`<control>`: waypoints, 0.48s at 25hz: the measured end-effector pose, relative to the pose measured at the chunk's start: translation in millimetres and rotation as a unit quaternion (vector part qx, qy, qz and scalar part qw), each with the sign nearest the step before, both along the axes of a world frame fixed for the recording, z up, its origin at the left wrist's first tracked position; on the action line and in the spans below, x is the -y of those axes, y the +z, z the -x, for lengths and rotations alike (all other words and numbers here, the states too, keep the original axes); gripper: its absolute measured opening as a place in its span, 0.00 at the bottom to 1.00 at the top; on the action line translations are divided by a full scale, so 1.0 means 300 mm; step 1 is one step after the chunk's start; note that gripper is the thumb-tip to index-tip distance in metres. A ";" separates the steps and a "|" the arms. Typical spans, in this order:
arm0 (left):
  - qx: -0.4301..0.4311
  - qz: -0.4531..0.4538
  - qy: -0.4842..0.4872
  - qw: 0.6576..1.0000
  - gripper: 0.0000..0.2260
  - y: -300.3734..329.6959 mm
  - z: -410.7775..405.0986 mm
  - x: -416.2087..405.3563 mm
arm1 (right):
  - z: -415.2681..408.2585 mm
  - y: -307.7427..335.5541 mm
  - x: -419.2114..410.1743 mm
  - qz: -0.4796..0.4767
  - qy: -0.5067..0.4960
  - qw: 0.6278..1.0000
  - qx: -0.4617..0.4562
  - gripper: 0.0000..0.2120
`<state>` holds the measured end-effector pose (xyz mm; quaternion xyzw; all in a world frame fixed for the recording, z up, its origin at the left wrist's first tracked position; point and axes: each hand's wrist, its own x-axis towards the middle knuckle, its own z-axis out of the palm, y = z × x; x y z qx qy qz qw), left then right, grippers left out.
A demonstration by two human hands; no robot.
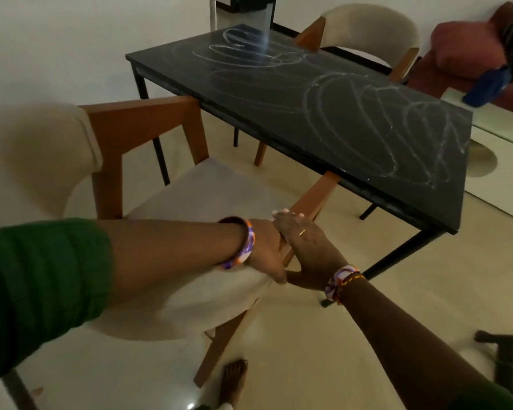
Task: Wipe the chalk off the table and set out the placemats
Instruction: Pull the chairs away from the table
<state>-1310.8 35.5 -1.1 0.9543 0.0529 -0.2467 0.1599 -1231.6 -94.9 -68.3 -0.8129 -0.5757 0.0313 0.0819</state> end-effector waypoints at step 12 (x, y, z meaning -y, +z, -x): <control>0.081 0.084 0.081 0.990 0.12 -0.175 -0.443 0.008 | -0.350 -0.023 -0.004 0.092 -0.114 0.987 -0.069 0.44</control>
